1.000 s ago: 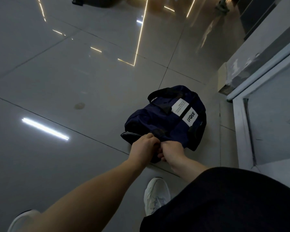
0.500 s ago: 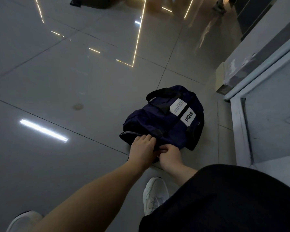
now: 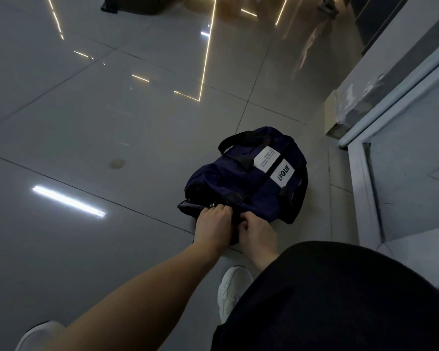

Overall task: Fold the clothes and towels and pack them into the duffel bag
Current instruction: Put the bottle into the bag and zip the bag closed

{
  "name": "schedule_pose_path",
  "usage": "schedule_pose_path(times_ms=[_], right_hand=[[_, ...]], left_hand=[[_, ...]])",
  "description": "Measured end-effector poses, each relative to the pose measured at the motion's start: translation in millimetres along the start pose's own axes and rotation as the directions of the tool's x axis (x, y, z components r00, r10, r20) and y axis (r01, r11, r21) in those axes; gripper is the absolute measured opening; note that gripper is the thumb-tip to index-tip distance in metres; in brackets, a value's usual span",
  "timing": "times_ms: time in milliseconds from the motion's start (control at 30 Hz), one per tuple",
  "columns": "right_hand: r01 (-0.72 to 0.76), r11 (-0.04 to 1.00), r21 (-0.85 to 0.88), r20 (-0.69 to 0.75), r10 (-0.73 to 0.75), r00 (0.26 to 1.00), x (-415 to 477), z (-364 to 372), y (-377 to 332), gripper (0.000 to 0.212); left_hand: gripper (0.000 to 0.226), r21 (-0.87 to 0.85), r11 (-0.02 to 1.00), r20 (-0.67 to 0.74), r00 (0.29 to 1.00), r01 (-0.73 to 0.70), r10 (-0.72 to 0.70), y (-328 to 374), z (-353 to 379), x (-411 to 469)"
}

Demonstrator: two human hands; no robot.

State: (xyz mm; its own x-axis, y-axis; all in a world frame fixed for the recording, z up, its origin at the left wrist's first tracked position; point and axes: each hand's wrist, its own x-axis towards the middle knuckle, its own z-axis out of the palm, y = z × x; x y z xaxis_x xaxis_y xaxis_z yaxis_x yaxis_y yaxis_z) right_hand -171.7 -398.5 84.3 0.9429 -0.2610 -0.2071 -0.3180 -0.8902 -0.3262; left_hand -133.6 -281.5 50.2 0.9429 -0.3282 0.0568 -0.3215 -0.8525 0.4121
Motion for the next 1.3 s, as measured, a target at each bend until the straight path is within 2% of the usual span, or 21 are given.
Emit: schedule_pose_path(times_ms=[67,133,200,300,467,533,667,833,900,967,1067,1133,1233,1300], right_hand=[[0.033,0.998,-0.061,0.016,-0.032,0.999,0,-1,0,0.027],[0.055,0.994,-0.099,0.038,-0.051,0.998,1,1,0,0.021],[0.061,0.99,-0.131,0.037,-0.057,0.998,4,2,-1,0.015],[0.077,0.979,-0.187,0.03,-0.072,0.997,8,2,-1,0.012],[0.12,0.955,-0.27,0.052,-0.11,0.993,11,4,0,0.014],[0.096,0.96,-0.261,0.055,-0.084,0.995,11,4,0,0.016],[0.038,0.964,-0.261,0.088,-0.015,0.996,10,2,12,0.015],[0.052,0.965,-0.256,0.151,-0.013,0.988,6,-4,8,0.024],[0.106,0.956,-0.273,0.172,-0.06,0.983,4,-17,-3,0.031],[0.21,0.945,-0.253,0.156,-0.174,0.972,6,-37,-17,0.031],[0.427,0.87,-0.247,0.108,-0.413,0.904,17,-69,-42,0.027],[0.535,0.774,-0.339,0.141,-0.52,0.842,32,-77,-57,0.031],[0.567,0.647,-0.51,0.267,-0.508,0.819,53,-69,-74,0.042],[0.562,0.621,-0.546,0.316,-0.469,0.825,59,-56,-78,0.048]], left_hand=[[0.014,-0.012,0.998,0.006,0.998,0.055,-0.055,0,-2,-2],[0.017,-0.009,0.999,0.015,0.999,0.046,-0.046,1,-6,-4],[0.017,0.033,0.999,0.009,0.999,-0.032,0.032,4,-10,-6],[0.003,0.05,0.99,0.039,0.99,-0.135,0.134,8,-16,-9],[0.021,0.044,0.99,-0.016,0.99,-0.136,0.137,6,-14,-10],[0.019,0.0,0.995,-0.059,0.993,-0.1,0.1,4,-20,-8],[0.021,-0.075,0.996,-0.094,0.994,0.057,-0.064,-20,-36,1],[0.019,-0.109,0.986,-0.107,0.985,0.123,-0.135,-34,-45,9],[0.019,-0.135,0.981,-0.115,0.982,0.137,-0.153,-36,-45,11],[0.018,-0.159,0.978,-0.12,0.981,0.132,-0.152,-39,-46,12],[0.017,-0.203,0.971,-0.104,0.983,0.126,-0.15,-41,-49,14],[0.018,-0.234,0.964,-0.082,0.986,0.124,-0.147,-42,-50,15],[0.018,-0.266,0.956,-0.059,0.987,0.126,-0.147,-43,-52,18],[0.017,-0.28,0.951,-0.052,0.987,0.133,-0.153,-47,-52,19]])
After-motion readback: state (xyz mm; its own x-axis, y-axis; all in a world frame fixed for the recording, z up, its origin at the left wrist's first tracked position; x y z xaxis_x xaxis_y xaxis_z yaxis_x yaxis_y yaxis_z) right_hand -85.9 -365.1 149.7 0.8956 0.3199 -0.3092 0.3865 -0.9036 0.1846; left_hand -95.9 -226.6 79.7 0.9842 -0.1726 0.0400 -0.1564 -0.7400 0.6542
